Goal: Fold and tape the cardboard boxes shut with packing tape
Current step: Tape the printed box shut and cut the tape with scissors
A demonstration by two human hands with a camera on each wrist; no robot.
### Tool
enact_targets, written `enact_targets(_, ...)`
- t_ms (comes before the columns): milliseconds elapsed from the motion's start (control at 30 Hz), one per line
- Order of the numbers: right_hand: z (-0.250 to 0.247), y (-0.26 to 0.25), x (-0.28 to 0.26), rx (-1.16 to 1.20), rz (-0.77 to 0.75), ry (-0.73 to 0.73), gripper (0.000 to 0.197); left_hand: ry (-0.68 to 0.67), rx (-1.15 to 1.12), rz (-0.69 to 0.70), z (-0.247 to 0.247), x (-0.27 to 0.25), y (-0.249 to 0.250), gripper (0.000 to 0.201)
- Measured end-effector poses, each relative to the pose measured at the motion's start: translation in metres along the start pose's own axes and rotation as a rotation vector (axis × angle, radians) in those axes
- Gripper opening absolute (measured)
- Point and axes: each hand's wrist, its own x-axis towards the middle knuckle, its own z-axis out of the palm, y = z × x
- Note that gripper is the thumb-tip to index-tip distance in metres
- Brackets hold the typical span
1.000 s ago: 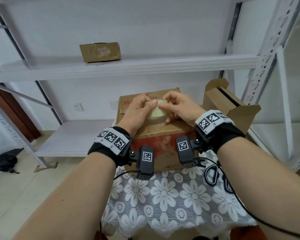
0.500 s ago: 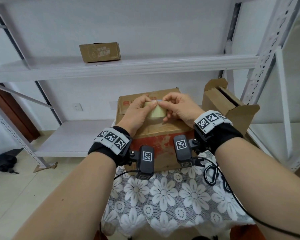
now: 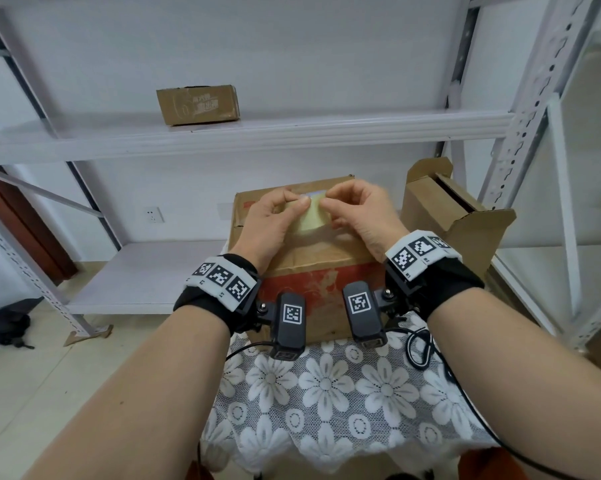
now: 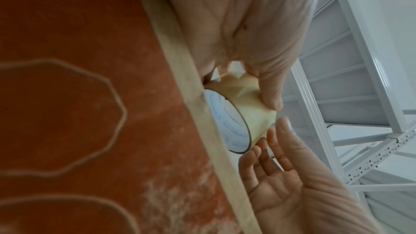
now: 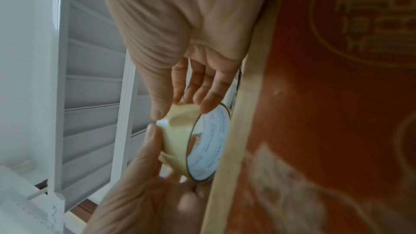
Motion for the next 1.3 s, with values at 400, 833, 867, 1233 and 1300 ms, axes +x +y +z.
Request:
enact_targets(400, 0.004, -0.002, -0.012, -0.056, 0.007, 0.189, 0.013, 0.03, 0.138, 0.061, -0.002, 0.002, -0.003, 0.011)
enact_targets(833, 0.002, -0.004, -0.007, -0.208, 0.102, -0.029, 0.025, -0.01, 0.164, 0.045, 0.0, 0.003, -0.005, 0.008)
enact_targets(867, 0.001, -0.003, -0.007, -0.207, 0.107, -0.025, 0.025, -0.01, 0.166, 0.041, 0.0, 0.003, -0.005, 0.007)
enact_targets(1233, 0.002, -0.006, -0.013, 0.066, 0.104, 0.111, 0.003, 0.01, 0.177, -0.009, -0.001, 0.001, -0.002, 0.016)
enact_targets(1300, 0.004, -0.006, -0.015, 0.043, 0.072, 0.156, 0.007, 0.002, 0.208, -0.002, 0.0, 0.0, -0.002, 0.016)
